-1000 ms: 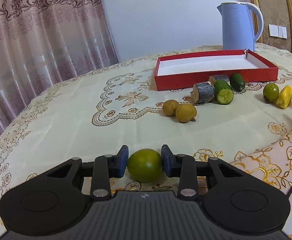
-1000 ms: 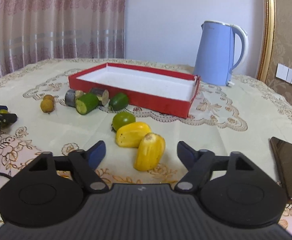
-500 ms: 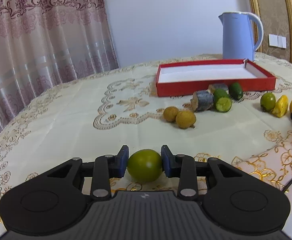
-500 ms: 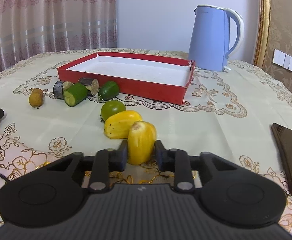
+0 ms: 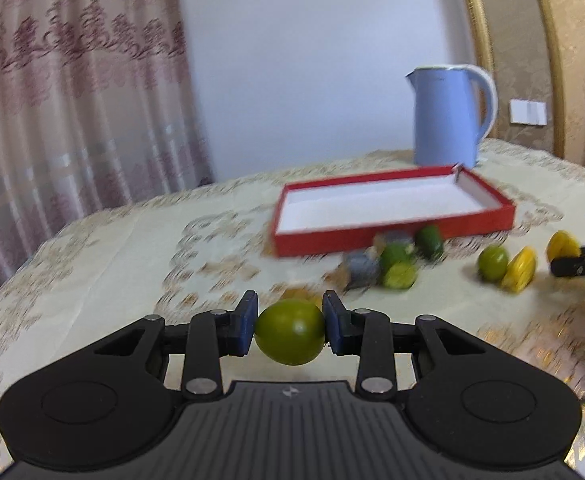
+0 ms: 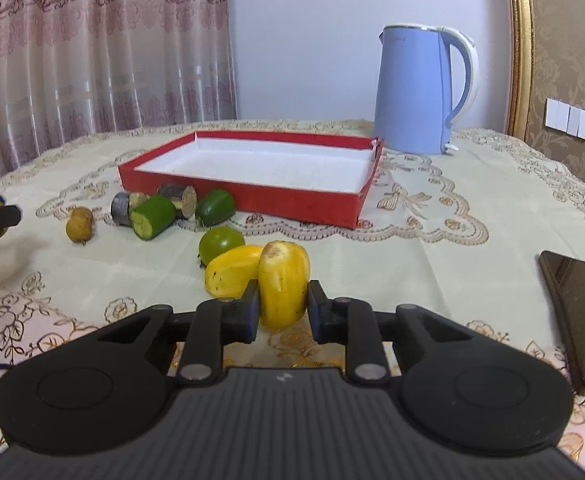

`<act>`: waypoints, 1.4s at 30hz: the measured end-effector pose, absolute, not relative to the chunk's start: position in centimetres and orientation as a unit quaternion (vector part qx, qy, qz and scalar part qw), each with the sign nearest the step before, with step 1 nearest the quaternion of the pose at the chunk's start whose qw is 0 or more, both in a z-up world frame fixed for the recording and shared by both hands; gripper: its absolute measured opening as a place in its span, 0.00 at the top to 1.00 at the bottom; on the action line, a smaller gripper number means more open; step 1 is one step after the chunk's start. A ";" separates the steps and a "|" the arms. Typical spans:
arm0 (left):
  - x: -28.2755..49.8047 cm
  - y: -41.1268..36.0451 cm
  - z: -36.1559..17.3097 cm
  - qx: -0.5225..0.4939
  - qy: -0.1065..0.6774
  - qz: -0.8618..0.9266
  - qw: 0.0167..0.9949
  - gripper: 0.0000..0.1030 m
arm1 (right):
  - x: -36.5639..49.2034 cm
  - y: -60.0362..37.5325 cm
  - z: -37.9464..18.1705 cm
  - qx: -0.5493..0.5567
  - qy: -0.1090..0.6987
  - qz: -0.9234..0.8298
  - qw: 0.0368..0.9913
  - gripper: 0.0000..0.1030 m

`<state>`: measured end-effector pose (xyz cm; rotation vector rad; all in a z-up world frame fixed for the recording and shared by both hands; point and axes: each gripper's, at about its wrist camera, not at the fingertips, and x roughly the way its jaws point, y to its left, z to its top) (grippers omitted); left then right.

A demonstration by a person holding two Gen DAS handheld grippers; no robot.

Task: Organize fruits
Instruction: 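Carry the green tomato into the tray and open the left gripper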

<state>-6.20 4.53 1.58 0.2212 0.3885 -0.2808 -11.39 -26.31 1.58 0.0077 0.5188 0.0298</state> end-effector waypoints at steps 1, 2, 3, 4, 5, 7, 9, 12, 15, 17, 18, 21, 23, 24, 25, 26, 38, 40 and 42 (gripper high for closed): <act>-5.8 3.9 2.0 0.111 0.187 -0.146 0.965 0.67 | -11.5 -26.4 1.7 0.006 0.253 0.016 0.967 0.77; -5.3 3.3 2.4 0.113 0.181 -0.152 0.965 0.67 | -11.5 -26.6 1.8 0.009 0.250 0.017 0.968 0.77; -4.7 2.7 2.8 0.113 0.173 -0.155 0.966 0.67 | -11.6 -26.7 1.8 0.012 0.247 0.019 0.969 0.77; -3.9 1.9 3.2 0.117 0.166 -0.157 0.966 0.67 | -11.6 -26.9 1.9 0.015 0.245 0.021 0.969 0.77; -3.0 1.3 3.5 0.120 0.162 -0.161 0.966 0.67 | -11.6 -27.0 2.0 0.017 0.243 0.022 0.970 0.77; -0.4 0.0 4.0 0.116 0.165 -0.171 0.965 0.67 | -11.7 -27.3 2.1 0.023 0.239 0.025 0.970 0.77; 2.4 -1.3 4.3 0.114 0.178 -0.178 0.961 0.67 | -11.9 -27.5 2.2 0.029 0.234 0.029 0.971 0.77; 6.6 -3.4 4.4 0.121 0.190 -0.174 0.959 0.67 | -11.8 -27.9 2.3 0.036 0.232 0.033 0.971 0.78; 10.7 -4.9 3.9 0.119 0.221 -0.168 0.953 0.67 | -11.7 -28.2 2.2 0.043 0.231 0.038 0.971 0.78; 13.2 -5.5 3.2 0.114 0.246 -0.168 0.948 0.67 | -11.5 -28.5 2.2 0.046 0.231 0.042 0.971 0.78; 14.2 -5.7 2.8 0.109 0.258 -0.165 0.946 0.67 | -11.5 -28.6 2.2 0.047 0.231 0.043 0.971 0.78; 16.6 -6.2 1.9 0.097 0.286 -0.158 0.940 0.66 | -11.3 -28.7 2.2 0.051 0.230 0.046 0.971 0.77; 17.3 -6.3 1.6 0.092 0.296 -0.149 0.939 0.66 | -11.3 -28.9 2.2 0.057 0.230 0.049 0.970 0.77; 17.5 -6.2 1.5 0.090 0.298 -0.148 0.939 0.65 | -11.3 -28.9 2.2 0.060 0.230 0.050 0.970 0.78; 17.5 -6.1 1.5 0.090 0.298 -0.146 0.939 0.65 | -11.2 -29.0 2.2 0.062 0.229 0.051 0.970 0.78; 17.5 -6.1 1.6 0.094 0.297 -0.141 0.940 0.59 | -11.1 -29.0 2.2 0.061 0.229 0.051 0.970 0.78; 17.8 -5.4 2.2 0.128 0.296 -0.116 0.939 0.28 | -10.0 -28.0 3.4 0.055 0.214 0.069 0.973 0.77; 18.5 -5.1 1.7 0.112 0.333 -0.122 0.928 0.28 | -10.0 -27.8 3.5 0.054 0.213 0.069 0.973 0.77; 18.5 -4.2 1.5 0.073 0.359 -0.146 0.919 0.28 | -9.9 -27.9 3.5 0.054 0.215 0.067 0.973 0.77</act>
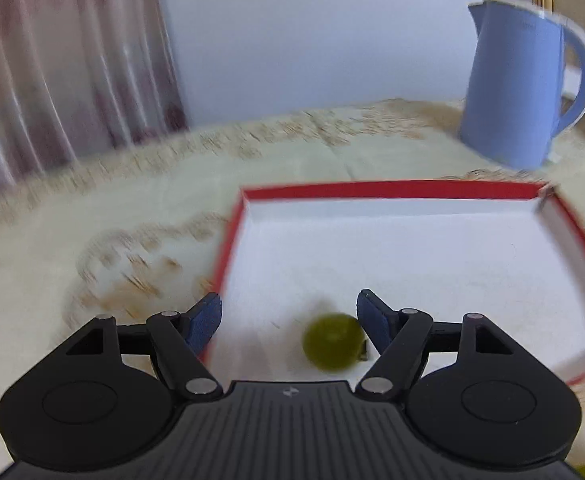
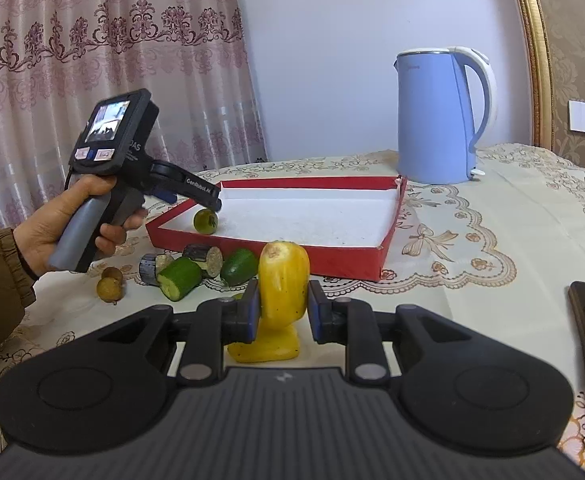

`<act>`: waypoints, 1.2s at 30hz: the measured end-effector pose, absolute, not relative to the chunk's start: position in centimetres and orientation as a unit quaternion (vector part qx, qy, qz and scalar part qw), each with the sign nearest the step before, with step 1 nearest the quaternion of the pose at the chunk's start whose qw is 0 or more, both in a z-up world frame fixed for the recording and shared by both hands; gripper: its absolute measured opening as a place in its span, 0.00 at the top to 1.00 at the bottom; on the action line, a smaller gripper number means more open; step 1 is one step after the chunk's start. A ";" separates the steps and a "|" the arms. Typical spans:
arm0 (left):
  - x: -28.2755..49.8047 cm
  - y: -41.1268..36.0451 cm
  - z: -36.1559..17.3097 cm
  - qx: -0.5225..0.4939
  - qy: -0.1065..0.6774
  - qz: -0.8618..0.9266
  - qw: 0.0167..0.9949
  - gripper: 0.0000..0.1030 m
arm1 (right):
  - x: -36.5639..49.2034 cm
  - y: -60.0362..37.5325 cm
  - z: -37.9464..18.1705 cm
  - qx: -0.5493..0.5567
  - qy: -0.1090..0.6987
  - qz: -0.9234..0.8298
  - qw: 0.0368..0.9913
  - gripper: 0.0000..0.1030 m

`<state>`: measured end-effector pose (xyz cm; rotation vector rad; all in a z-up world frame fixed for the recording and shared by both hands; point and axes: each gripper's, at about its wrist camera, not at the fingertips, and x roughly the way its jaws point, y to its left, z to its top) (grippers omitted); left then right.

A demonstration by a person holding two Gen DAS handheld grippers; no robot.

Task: Organize fruits
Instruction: 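Carry the green tomato into the tray and open the left gripper, then carry the yellow pepper into the tray and open the right gripper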

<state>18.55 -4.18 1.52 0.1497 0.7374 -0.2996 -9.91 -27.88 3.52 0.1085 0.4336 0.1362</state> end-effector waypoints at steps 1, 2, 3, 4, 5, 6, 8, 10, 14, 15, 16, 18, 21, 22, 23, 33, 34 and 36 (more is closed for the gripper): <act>18.4 -3.8 1.5 0.058 0.375 -0.154 0.912 0.27 | -9.8 -27.9 3.6 0.053 0.215 0.066 0.973 0.77; 18.2 -3.5 1.5 0.049 0.388 -0.157 0.907 0.27 | -9.8 -28.0 3.6 0.053 0.216 0.065 0.973 0.78; 17.8 -3.3 1.4 0.045 0.397 -0.159 0.903 0.27 | -9.7 -28.0 3.6 0.054 0.216 0.066 0.973 0.78; 17.4 -3.2 1.3 0.049 0.403 -0.158 0.900 0.28 | -9.6 -28.0 3.6 0.055 0.216 0.067 0.972 0.77; 17.0 -3.2 1.2 0.060 0.407 -0.150 0.899 0.28 | -9.5 -28.0 3.6 0.056 0.216 0.068 0.972 0.77; 16.5 -3.1 1.2 0.069 0.403 -0.147 0.901 0.28 | -9.5 -28.0 3.5 0.057 0.216 0.069 0.972 0.77; 15.3 -3.1 1.4 0.091 0.386 -0.135 0.908 0.28 | -9.4 -27.9 3.5 0.057 0.216 0.071 0.972 0.77; 14.3 -3.0 1.8 0.099 0.374 -0.134 0.912 0.28 | -9.4 -27.8 3.5 0.058 0.216 0.075 0.972 0.77; 12.7 -2.6 2.4 0.100 0.364 -0.134 0.916 0.28 | -9.3 -27.7 3.7 0.056 0.213 0.077 0.972 0.77; 12.4 -2.4 2.5 0.097 0.366 -0.135 0.916 0.28 | -9.2 -27.7 3.8 0.056 0.213 0.078 0.972 0.77; 12.3 -2.2 2.6 0.094 0.375 -0.142 0.911 0.27 | -9.1 -27.7 3.9 0.055 0.212 0.079 0.973 0.78; 12.2 -1.8 2.6 0.081 0.398 -0.149 0.902 0.27 | -8.8 -27.6 4.1 0.053 0.210 0.080 0.973 0.77; 10.2 -0.5 3.6 0.055 0.350 -0.126 0.926 0.27 | -7.8 -27.6 4.7 0.046 0.206 0.081 0.974 0.77; 9.1 0.1 4.1 0.048 0.323 -0.101 0.940 0.27 | -7.3 -27.7 4.9 0.044 0.206 0.081 0.974 0.77; 7.5 0.6 4.6 0.043 0.285 -0.072 0.955 0.26 | -6.7 -27.8 5.1 0.043 0.205 0.080 0.975 0.77; -0.5 1.3 3.2 0.081 0.108 0.020 0.991 0.04 | -2.7 -26.7 6.7 0.023 0.188 0.081 0.979 0.77; -0.3 1.4 2.7 0.076 0.104 0.014 0.991 0.04 | -2.2 -26.7 6.6 0.022 0.190 0.081 0.978 0.77; -0.2 1.7 1.8 0.062 0.090 0.012 0.994 0.04 | -1.1 -26.6 6.3 0.019 0.197 0.076 0.977 0.77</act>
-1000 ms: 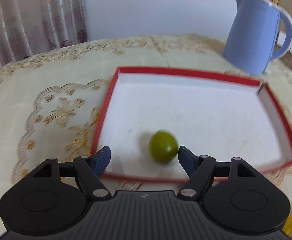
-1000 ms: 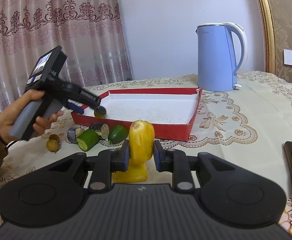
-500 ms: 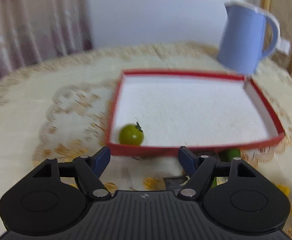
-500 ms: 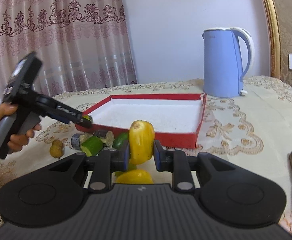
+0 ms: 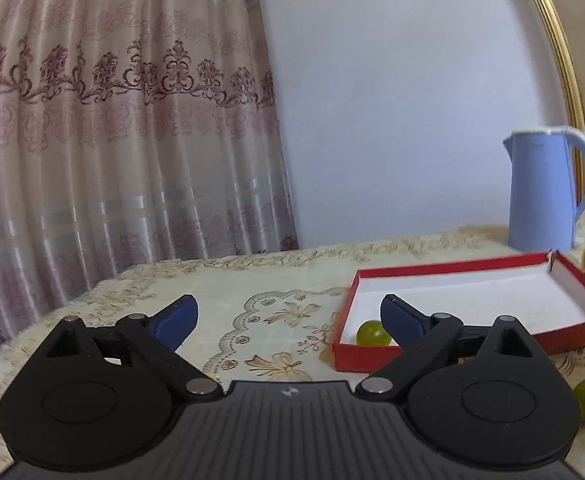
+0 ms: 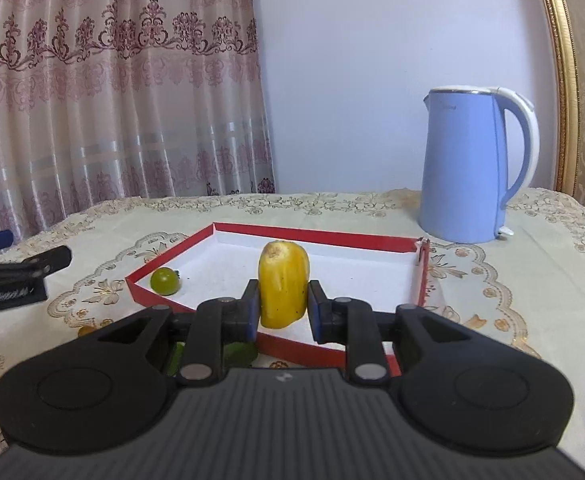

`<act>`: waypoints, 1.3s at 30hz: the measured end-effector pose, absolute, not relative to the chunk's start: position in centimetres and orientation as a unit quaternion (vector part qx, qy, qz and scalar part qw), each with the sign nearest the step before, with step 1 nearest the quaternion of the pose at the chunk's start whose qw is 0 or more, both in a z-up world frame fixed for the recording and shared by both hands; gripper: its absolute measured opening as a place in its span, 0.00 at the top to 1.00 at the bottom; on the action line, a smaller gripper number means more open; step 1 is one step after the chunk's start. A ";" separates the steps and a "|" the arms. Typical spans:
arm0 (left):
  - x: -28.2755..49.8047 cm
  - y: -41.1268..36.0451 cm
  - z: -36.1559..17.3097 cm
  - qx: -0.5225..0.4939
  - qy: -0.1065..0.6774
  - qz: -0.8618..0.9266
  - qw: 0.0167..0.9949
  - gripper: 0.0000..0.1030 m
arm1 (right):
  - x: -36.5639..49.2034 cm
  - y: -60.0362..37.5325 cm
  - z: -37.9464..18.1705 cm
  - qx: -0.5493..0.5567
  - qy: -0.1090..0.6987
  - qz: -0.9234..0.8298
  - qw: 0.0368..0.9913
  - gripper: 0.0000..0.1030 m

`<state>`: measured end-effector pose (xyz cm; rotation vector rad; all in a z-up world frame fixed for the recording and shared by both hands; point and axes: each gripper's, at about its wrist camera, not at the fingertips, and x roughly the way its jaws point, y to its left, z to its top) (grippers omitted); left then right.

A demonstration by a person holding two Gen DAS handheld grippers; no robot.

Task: Organize fruits
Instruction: 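Carry the yellow pepper into the tray and open the right gripper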

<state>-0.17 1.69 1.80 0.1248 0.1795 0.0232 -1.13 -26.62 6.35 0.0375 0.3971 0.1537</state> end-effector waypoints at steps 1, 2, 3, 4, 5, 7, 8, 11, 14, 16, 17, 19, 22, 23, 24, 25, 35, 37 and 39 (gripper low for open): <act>0.0 1.9 1.5 0.068 0.085 0.020 0.994 0.04 | -0.6 -26.6 6.2 0.018 0.201 0.073 0.977 0.77; 0.3 1.9 1.5 0.079 0.087 0.030 0.993 0.04 | 0.0 -26.6 6.1 0.018 0.204 0.069 0.976 0.77; 0.4 2.0 1.5 0.077 0.088 0.038 0.992 0.04 | 0.5 -26.8 6.0 0.018 0.207 0.066 0.976 0.77; 0.6 2.2 1.5 0.069 0.094 0.039 0.992 0.04 | 1.3 -27.0 5.7 0.020 0.212 0.061 0.975 0.77; 0.6 2.6 1.6 0.060 0.098 0.034 0.993 0.04 | 2.0 -27.2 5.6 0.021 0.216 0.057 0.975 0.77; 0.4 3.3 1.6 0.040 0.105 0.025 0.993 0.04 | 3.3 -27.3 5.4 0.020 0.224 0.051 0.973 0.78; 0.4 3.5 1.6 0.035 0.110 0.023 0.993 0.04 | 3.9 -27.4 5.2 0.019 0.228 0.048 0.972 0.78; 0.7 4.0 1.4 0.023 0.128 0.018 0.991 0.04 | 6.0 -27.6 4.8 0.015 0.245 0.035 0.969 0.78; 0.8 4.3 1.3 0.016 0.135 0.019 0.990 0.04 | 8.0 -27.8 4.3 0.018 0.266 0.023 0.964 0.78; 0.8 4.4 1.2 0.012 0.136 0.023 0.990 0.04 | 9.1 -28.0 3.9 0.021 0.278 0.015 0.960 0.78; 0.9 4.6 1.2 0.009 0.136 0.025 0.990 0.04 | 9.6 -28.0 3.7 0.020 0.284 0.012 0.958 0.77; 1.0 4.7 1.2 0.004 0.140 0.027 0.990 0.04 | 10.5 -28.0 3.2 0.017 0.295 0.005 0.955 0.77; 1.3 5.1 1.1 -0.004 0.148 0.028 0.989 0.04 | 11.4 -27.8 2.5 0.012 0.316 0.005 0.949 0.77; 1.4 5.2 1.1 -0.008 0.151 0.027 0.988 0.04 | 11.4 -27.8 2.4 0.013 0.318 0.005 0.948 0.77; 1.5 5.4 1.1 -0.013 0.153 0.027 0.988 0.04 | 11.3 -27.8 2.3 0.015 0.320 0.005 0.947 0.76; 1.6 5.6 1.1 -0.018 0.155 0.026 0.987 0.04 | 11.1 -27.9 2.3 0.019 0.321 0.006 0.947 0.76; 2.1 7.1 1.2 -0.067 0.189 0.005 0.980 0.04 | 4.0 -28.1 6.0 0.037 0.237 0.012 0.971 0.44; 1.6 7.9 1.3 -0.090 0.201 -0.022 0.975 0.04 | 1.3 -28.1 6.6 0.048 0.211 0.020 0.976 0.42; 0.9 8.3 1.3 -0.099 0.212 -0.047 0.971 0.04 | -1.2 -27.8 6.9 0.052 0.186 0.021 0.981 0.32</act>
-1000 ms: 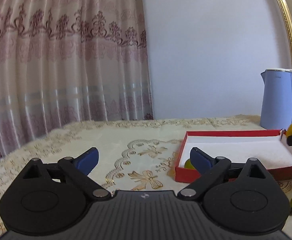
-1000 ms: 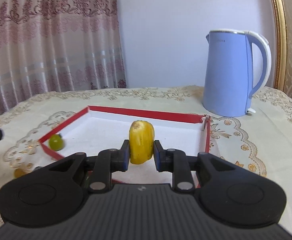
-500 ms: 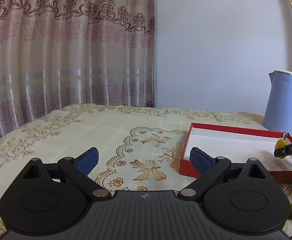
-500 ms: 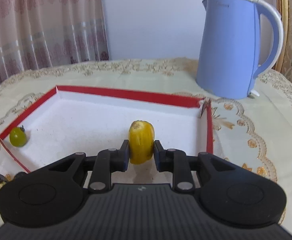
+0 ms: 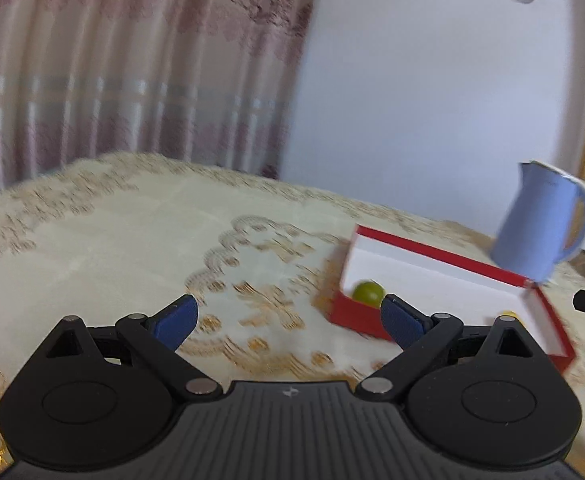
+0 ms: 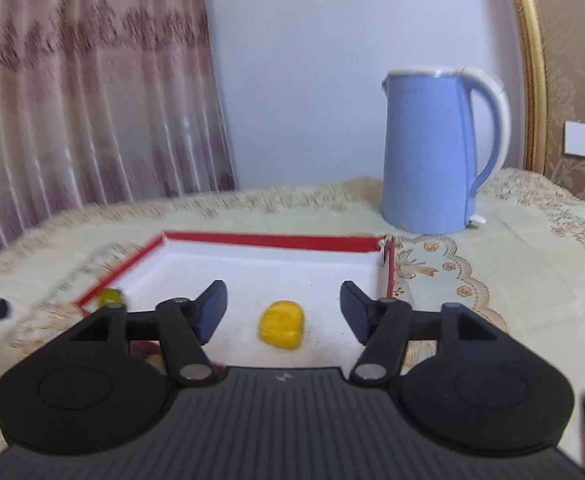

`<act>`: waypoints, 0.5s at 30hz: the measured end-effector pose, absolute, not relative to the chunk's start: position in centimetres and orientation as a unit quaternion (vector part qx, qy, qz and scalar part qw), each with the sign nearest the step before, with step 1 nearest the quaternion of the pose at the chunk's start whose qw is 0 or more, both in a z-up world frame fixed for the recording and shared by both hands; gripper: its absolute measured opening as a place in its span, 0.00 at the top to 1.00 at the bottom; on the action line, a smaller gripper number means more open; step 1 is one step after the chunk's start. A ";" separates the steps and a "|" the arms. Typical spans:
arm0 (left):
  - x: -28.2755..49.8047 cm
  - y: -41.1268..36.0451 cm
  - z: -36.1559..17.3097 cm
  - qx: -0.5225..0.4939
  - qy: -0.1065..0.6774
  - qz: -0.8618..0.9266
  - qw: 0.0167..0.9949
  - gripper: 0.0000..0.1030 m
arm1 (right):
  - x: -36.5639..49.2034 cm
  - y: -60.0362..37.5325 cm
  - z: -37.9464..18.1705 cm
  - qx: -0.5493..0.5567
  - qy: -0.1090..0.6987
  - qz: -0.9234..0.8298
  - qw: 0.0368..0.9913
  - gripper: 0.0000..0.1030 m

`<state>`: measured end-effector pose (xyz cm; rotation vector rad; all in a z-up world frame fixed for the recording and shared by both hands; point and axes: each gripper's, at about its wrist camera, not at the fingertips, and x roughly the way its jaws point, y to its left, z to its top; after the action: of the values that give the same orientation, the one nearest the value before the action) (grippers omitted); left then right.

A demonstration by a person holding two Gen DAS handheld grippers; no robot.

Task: Organize fruits
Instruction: 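Carry the yellow pepper into the tray and open the right gripper, then grasp the yellow lemon on the cloth with the left gripper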

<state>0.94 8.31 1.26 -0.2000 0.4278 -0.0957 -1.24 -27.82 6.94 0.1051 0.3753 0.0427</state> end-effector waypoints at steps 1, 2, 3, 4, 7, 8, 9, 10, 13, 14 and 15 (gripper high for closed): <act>0.6 8.4 1.2 -0.096 0.220 -0.063 0.969 0.04 | -2.6 -27.6 6.9 0.052 0.174 0.021 0.983 0.31; 0.3 8.3 1.1 -0.088 0.230 -0.075 0.966 0.04 | -3.9 -27.4 6.7 0.051 0.164 0.019 0.985 0.30; -0.1 8.1 1.0 -0.075 0.239 -0.082 0.965 0.04 | -4.8 -27.3 6.5 0.051 0.158 0.014 0.986 0.30; -0.6 7.6 0.8 -0.057 0.243 -0.083 0.965 0.04 | -5.8 -27.2 6.0 0.053 0.155 0.005 0.986 0.30; -2.2 5.9 0.0 0.005 0.238 -0.080 0.968 0.05 | -7.1 -27.4 4.9 0.061 0.166 -0.014 0.984 0.29; -2.6 5.3 -0.2 0.022 0.236 -0.084 0.968 0.05 | -7.4 -27.6 4.7 0.063 0.170 -0.015 0.983 0.29; -3.1 4.6 -0.4 0.039 0.231 -0.088 0.968 0.05 | -7.5 -27.7 4.4 0.066 0.176 -0.012 0.982 0.29; -3.5 4.1 -0.6 0.049 0.226 -0.093 0.968 0.05 | -7.6 -27.8 4.3 0.069 0.179 -0.007 0.981 0.29; -4.0 2.7 -1.0 0.073 0.216 -0.105 0.968 0.05 | -8.2 -28.1 3.6 0.088 0.173 0.008 0.981 0.29; -3.9 2.3 -1.1 0.079 0.217 -0.106 0.967 0.05 | -8.2 -28.2 3.4 0.091 0.171 0.007 0.981 0.29; -3.8 2.0 -1.2 0.083 0.218 -0.106 0.967 0.05 | -8.3 -28.1 3.0 0.090 0.172 0.008 0.981 0.29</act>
<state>-3.78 2.00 -1.20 0.1686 0.4408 -0.2151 -8.27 -28.09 3.04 0.1821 0.3454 0.0152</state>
